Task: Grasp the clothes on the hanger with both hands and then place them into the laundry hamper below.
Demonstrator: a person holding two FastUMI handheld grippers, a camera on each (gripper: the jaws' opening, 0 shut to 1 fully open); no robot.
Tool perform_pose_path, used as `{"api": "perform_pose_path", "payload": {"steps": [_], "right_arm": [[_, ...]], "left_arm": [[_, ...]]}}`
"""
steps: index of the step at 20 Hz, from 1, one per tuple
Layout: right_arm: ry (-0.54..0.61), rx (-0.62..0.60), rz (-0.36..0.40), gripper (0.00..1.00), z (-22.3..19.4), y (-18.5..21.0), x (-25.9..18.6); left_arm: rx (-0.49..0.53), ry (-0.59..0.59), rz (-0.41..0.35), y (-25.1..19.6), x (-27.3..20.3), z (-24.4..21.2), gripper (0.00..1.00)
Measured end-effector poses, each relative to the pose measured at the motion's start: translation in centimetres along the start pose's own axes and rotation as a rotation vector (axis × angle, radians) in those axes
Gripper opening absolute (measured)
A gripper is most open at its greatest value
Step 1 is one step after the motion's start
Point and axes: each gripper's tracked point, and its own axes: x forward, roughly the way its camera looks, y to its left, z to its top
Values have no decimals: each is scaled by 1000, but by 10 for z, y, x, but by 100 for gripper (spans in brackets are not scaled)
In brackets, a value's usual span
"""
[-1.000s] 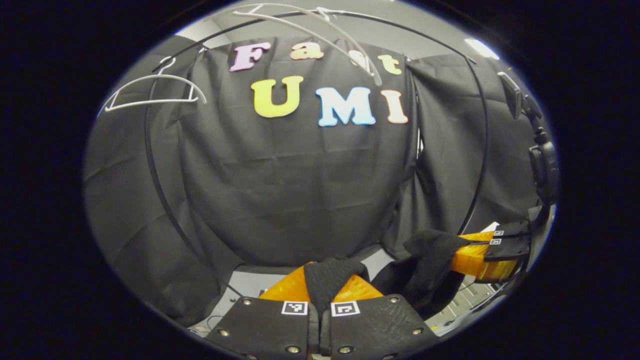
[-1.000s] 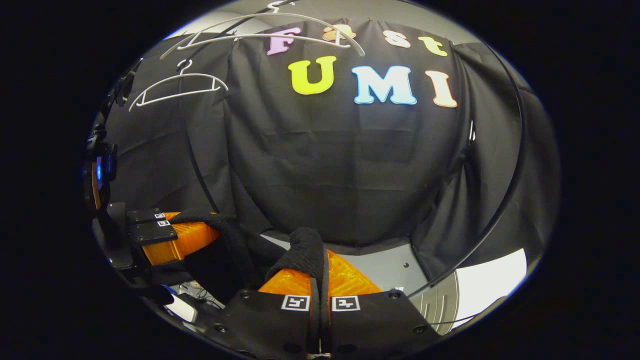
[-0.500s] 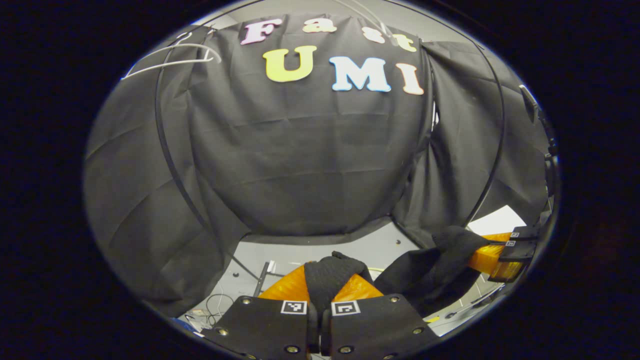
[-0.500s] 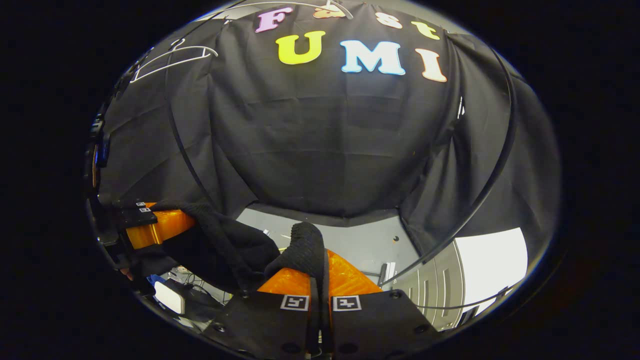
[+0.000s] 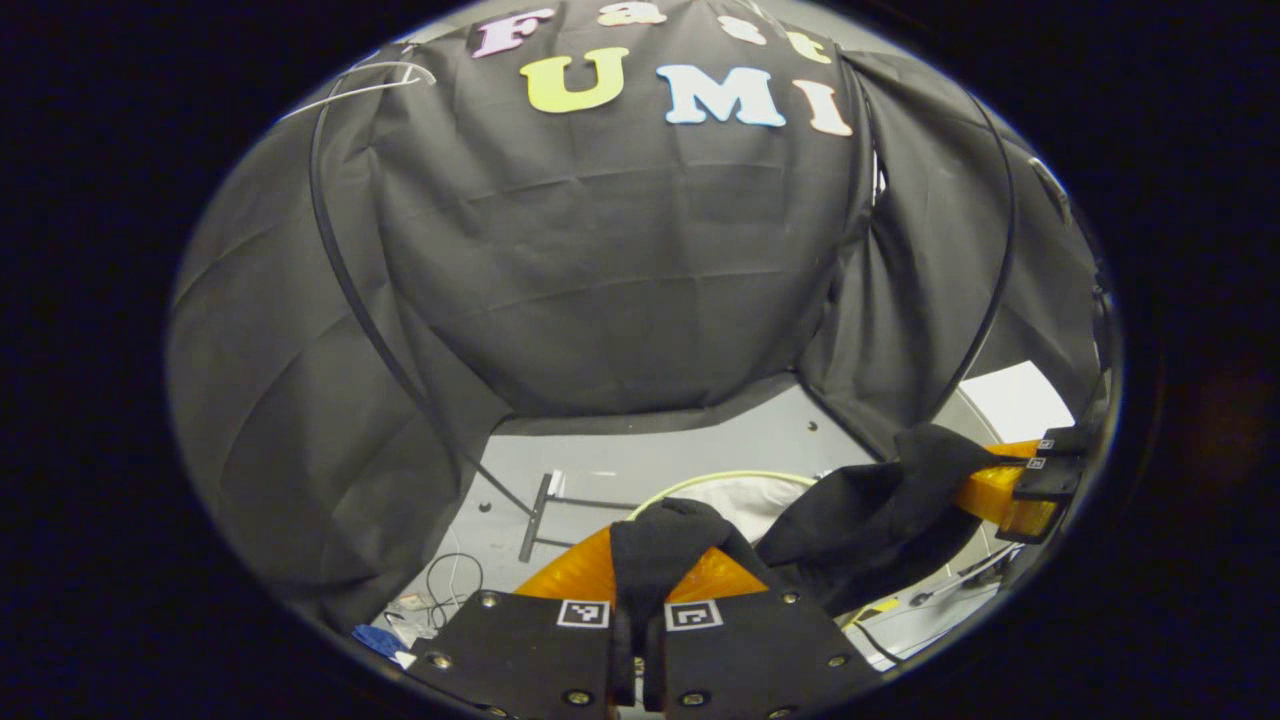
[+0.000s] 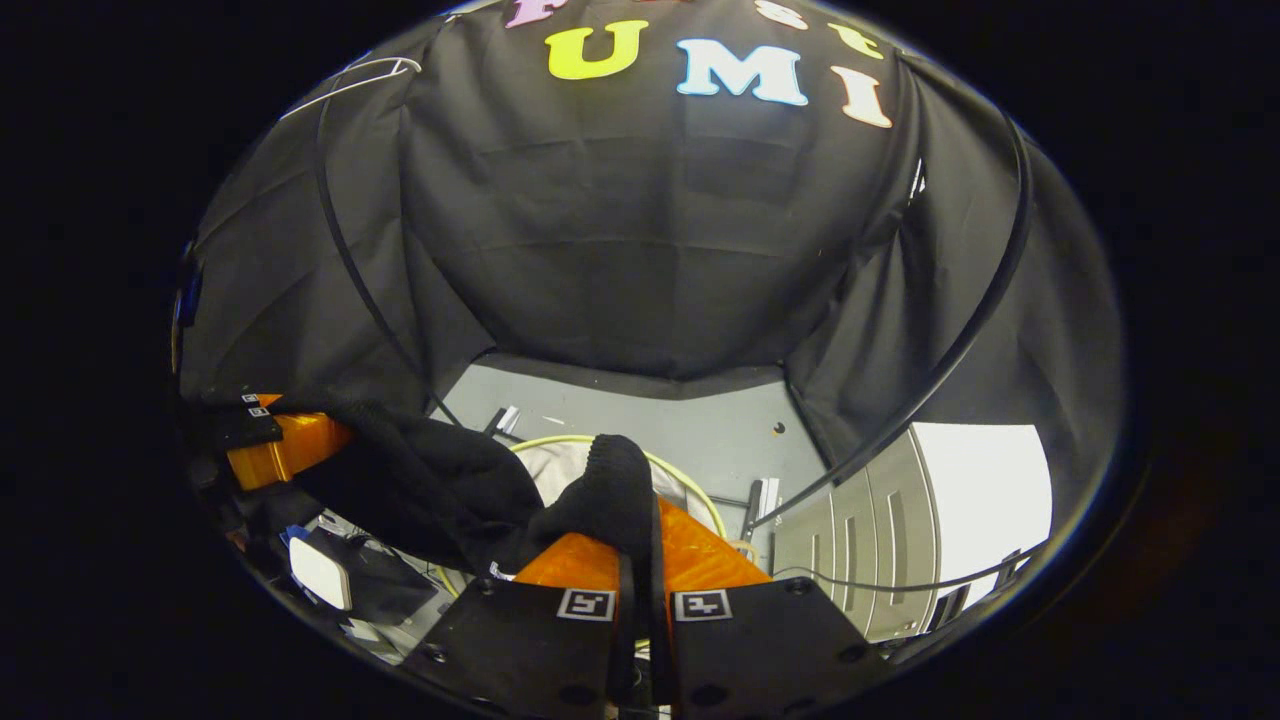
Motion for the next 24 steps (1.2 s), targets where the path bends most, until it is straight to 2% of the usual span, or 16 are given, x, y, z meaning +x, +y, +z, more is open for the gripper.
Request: {"api": "perform_pose_path", "payload": {"steps": [3,4,6,7,8,9,11,12,21,24], "right_arm": [[36,-1,-5,8,-10,1,1],[46,1,-11,13,-11,0,1],[77,13,-18,16,-16,0,0],[79,21,-19,22,-14,0,0],[67,32,-17,36,-11,0,0],[51,38,-23,43,-13,-2,1],[32,36,-24,80,-10,0,0],[31,30,-29,98,-3,-2,3],[26,30,-32,98,-5,-1,-1],[-7,42,-27,98,6,-1,-13]], "left_arm": [[-6,45,6,3,4,-12,7],[-7,61,6,3,5,-18,6],[-8,89,-6,2,8,-29,8],[-10,95,-23,-1,12,-31,9],[-11,94,-46,-8,7,-32,14],[-7,90,-53,-10,6,-32,43],[8,66,-35,-6,10,-25,99],[11,60,-26,-3,6,-23,99],[10,33,9,6,-1,-13,99],[20,6,10,5,-12,-3,98]]}}
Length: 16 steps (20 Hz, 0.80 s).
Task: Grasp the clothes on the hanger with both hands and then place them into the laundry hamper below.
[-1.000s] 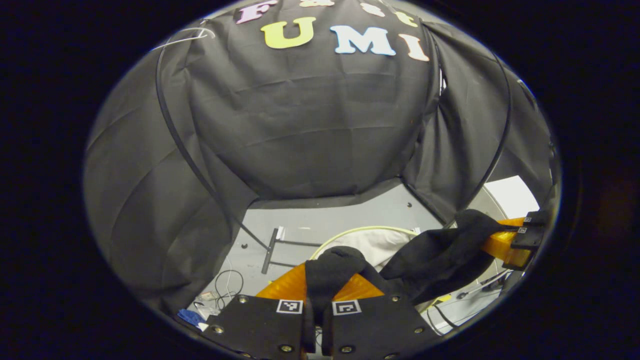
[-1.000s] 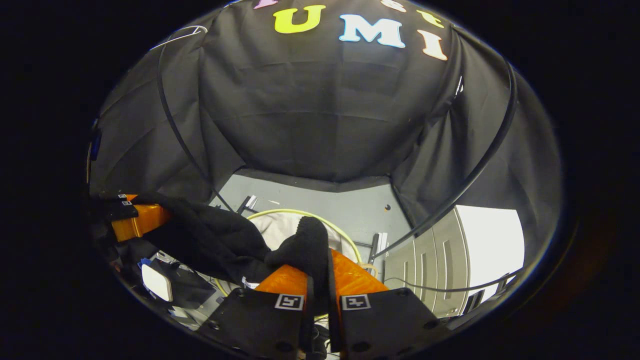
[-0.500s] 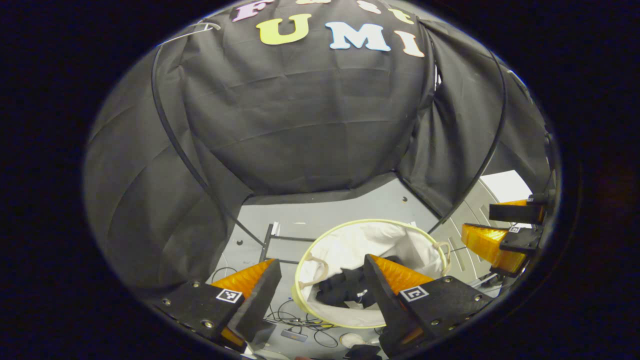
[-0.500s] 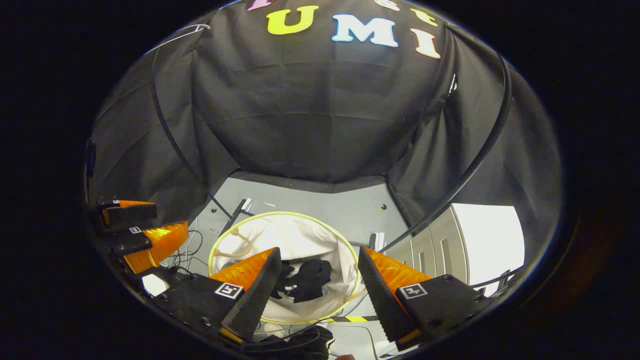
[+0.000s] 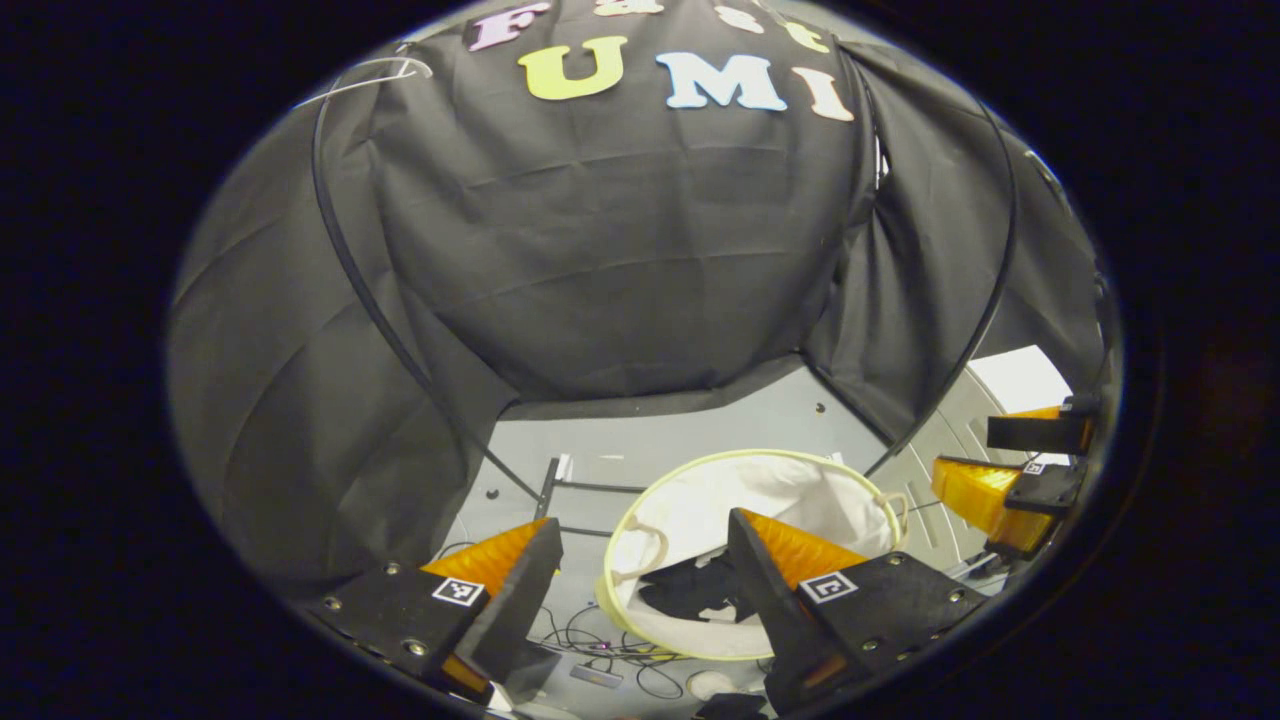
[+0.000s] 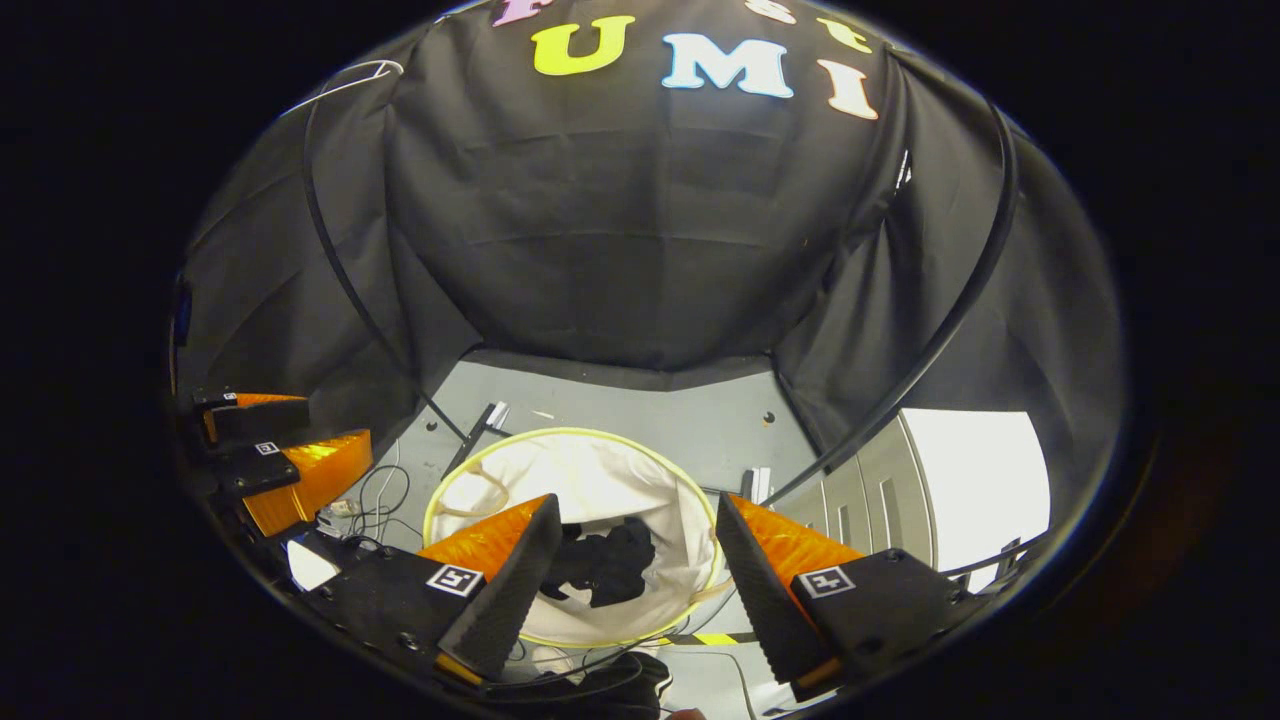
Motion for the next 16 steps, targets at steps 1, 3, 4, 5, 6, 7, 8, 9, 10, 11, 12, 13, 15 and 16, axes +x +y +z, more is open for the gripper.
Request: {"api": "perform_pose_path", "payload": {"steps": [1,3,4,5,6,7,8,9,10,11,12,13,15,16], "right_arm": [[-18,4,-2,98,6,0,-5],[-62,14,-10,98,24,-4,-22],[-93,19,-15,98,34,-7,-33],[-122,24,-20,98,45,-11,-44],[-150,27,-23,98,55,-15,-55],[-176,25,-26,98,61,-18,-64],[-203,21,-28,98,71,-23,-77],[-229,17,-32,97,78,-30,-87],[-254,12,-37,98,86,-38,-99],[-281,13,-38,98,92,-46,-109],[-299,17,-38,98,98,-53,-118],[-317,23,-36,98,101,-59,-127],[-354,40,-35,97,112,-73,-148],[-385,49,-33,98,120,-79,-160]], "left_arm": [[-2,-15,-3,-1,-6,6,99],[-8,-60,-14,-2,-24,25,99],[-1,-85,-17,-1,-33,35,99],[13,-109,-12,1,-42,45,99],[22,-132,-9,4,-53,53,99],[20,-157,-8,4,-64,64,99],[14,-183,-6,2,-75,75,99],[6,-208,-3,2,-87,86,98],[0,-235,-3,3,-100,96,98],[-8,-257,-1,1,-110,106,99],[-13,-278,0,-1,-125,114,97],[-18,-302,5,-2,-140,125,97],[-26,-356,5,-11,-166,147,99],[-27,-388,-1,-17,-181,159,99]]}}
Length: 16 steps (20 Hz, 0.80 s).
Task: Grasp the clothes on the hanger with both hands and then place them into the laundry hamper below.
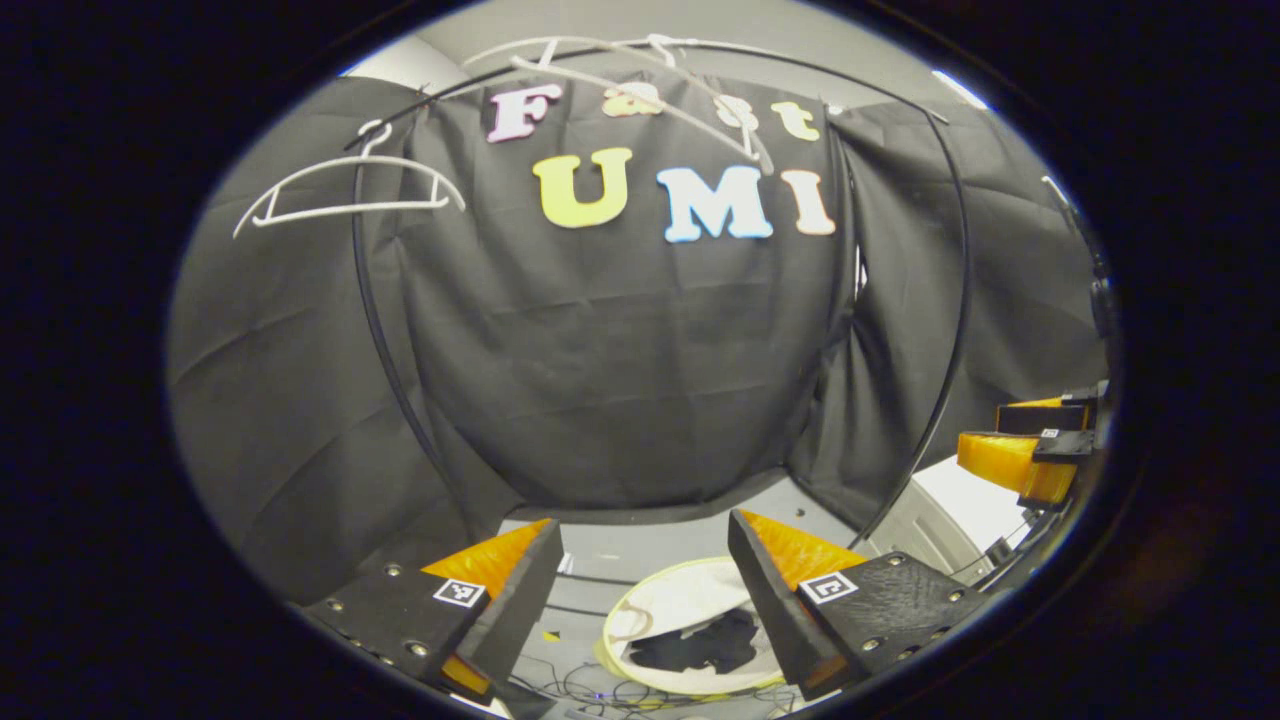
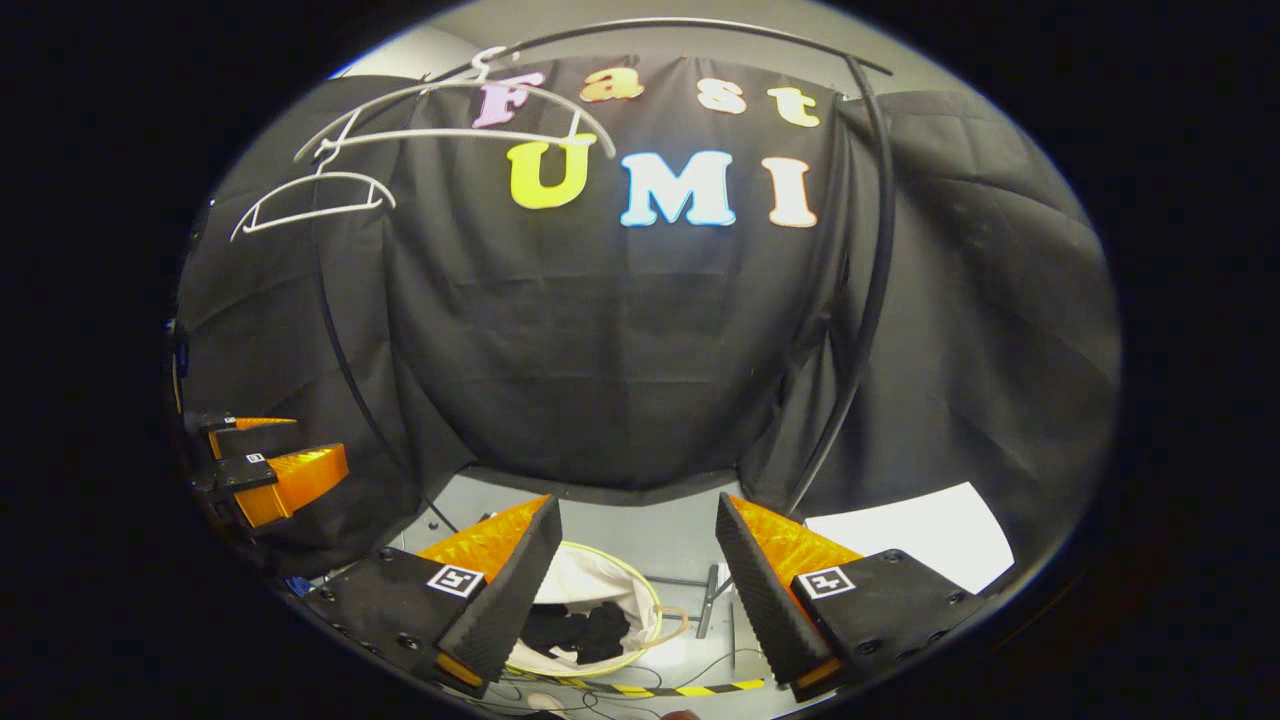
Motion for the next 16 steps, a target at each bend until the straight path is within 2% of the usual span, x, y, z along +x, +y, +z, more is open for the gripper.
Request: {"api": "perform_pose_path", "payload": {"steps": [5,8,13,16], "right_arm": [[-127,-12,1,98,54,-27,-38],[-194,-3,3,98,82,-39,-62],[-271,-1,0,97,111,-60,-106],[-312,14,1,97,125,-70,-135]], "left_arm": [[-4,-125,6,-20,-55,69,99],[-30,-178,24,-16,-82,100,99],[-32,-277,57,-22,-133,147,95],[-32,-326,79,-25,-166,167,99]]}}
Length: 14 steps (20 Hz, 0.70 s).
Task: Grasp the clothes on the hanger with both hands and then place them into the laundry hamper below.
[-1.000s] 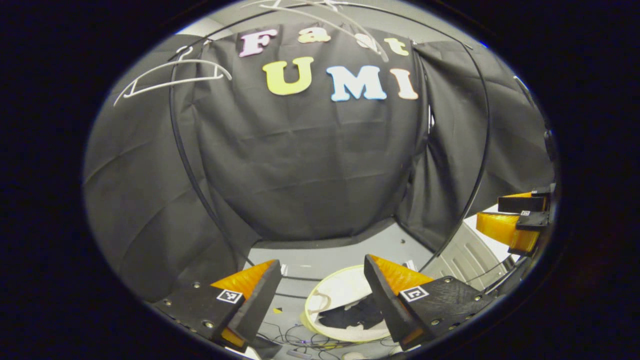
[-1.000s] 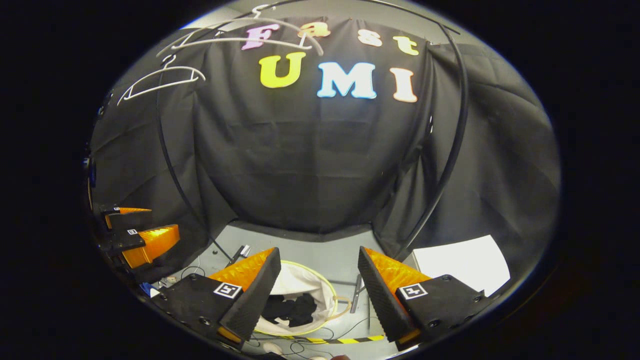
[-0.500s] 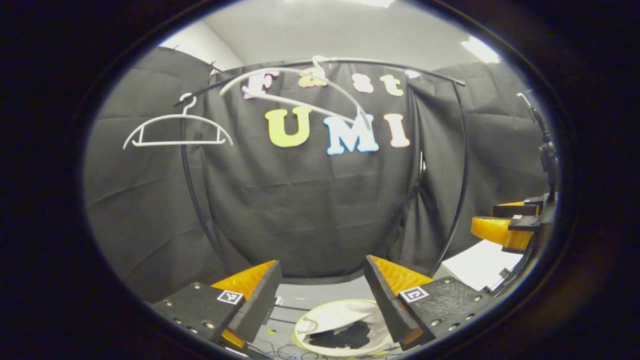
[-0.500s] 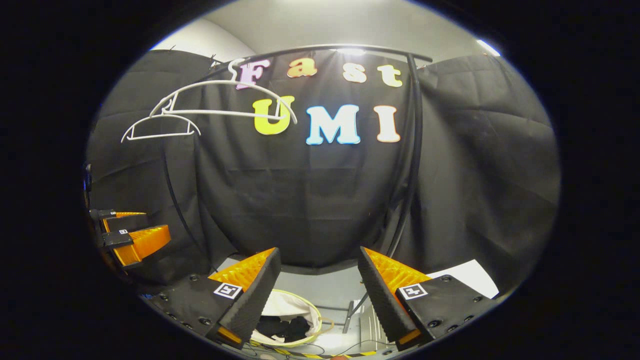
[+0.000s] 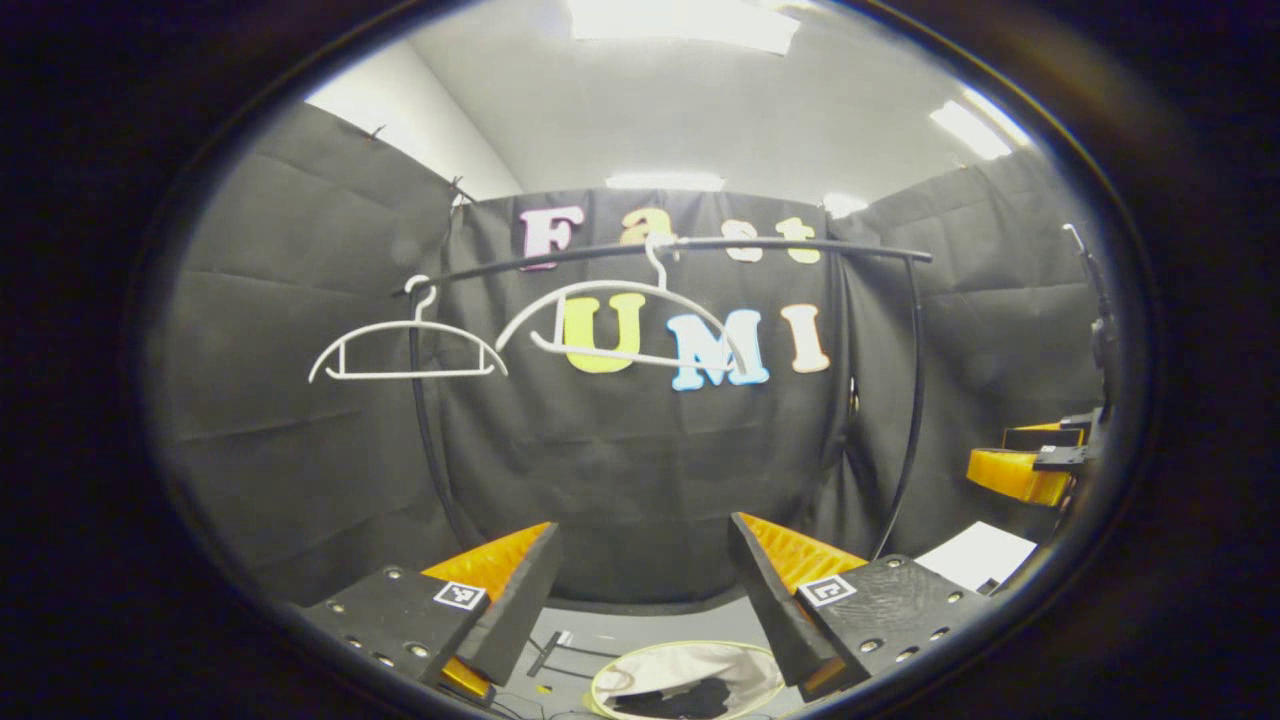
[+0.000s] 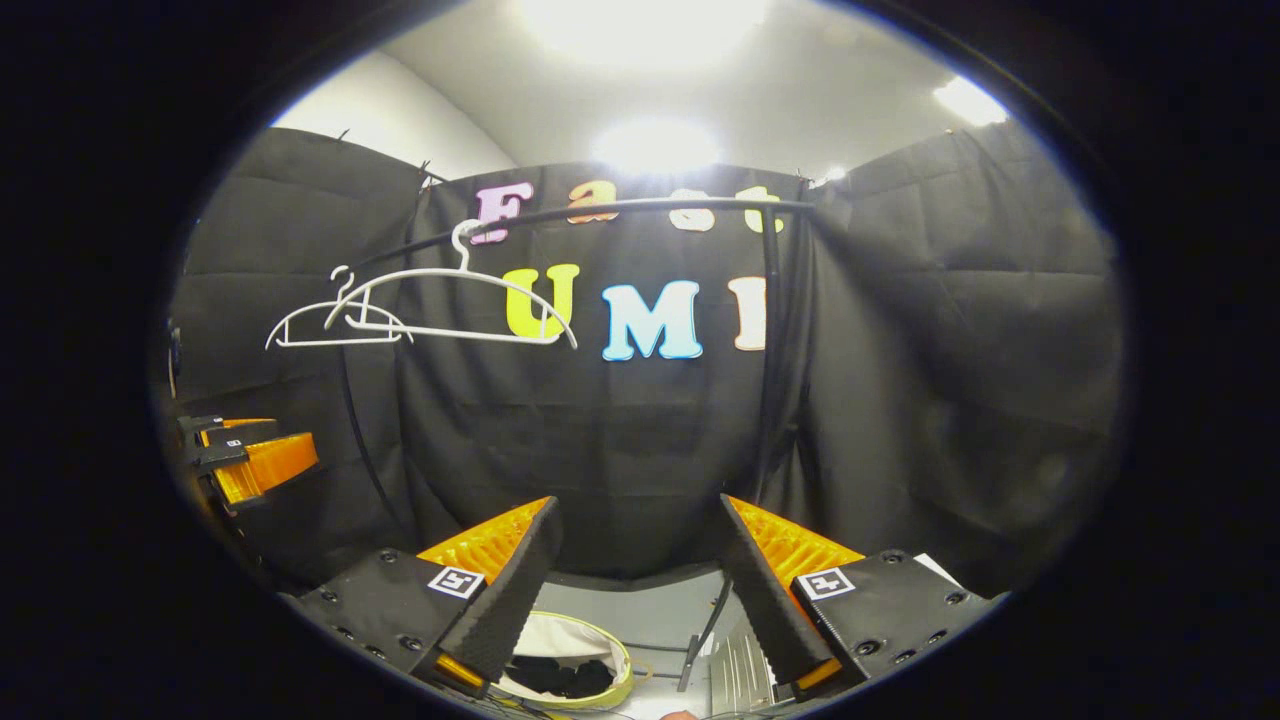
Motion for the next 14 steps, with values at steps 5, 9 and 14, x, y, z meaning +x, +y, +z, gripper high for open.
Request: {"api": "perform_pose_path", "payload": {"steps": [5,9,14], "right_arm": [[-52,28,-2,97,26,-8,-33],[-93,30,-3,97,40,-12,-62],[-153,36,-8,98,50,-18,-84]], "left_arm": [[-7,-64,36,10,-52,22,99],[-9,-91,65,20,-74,34,99],[8,-105,116,25,-104,36,99]]}}
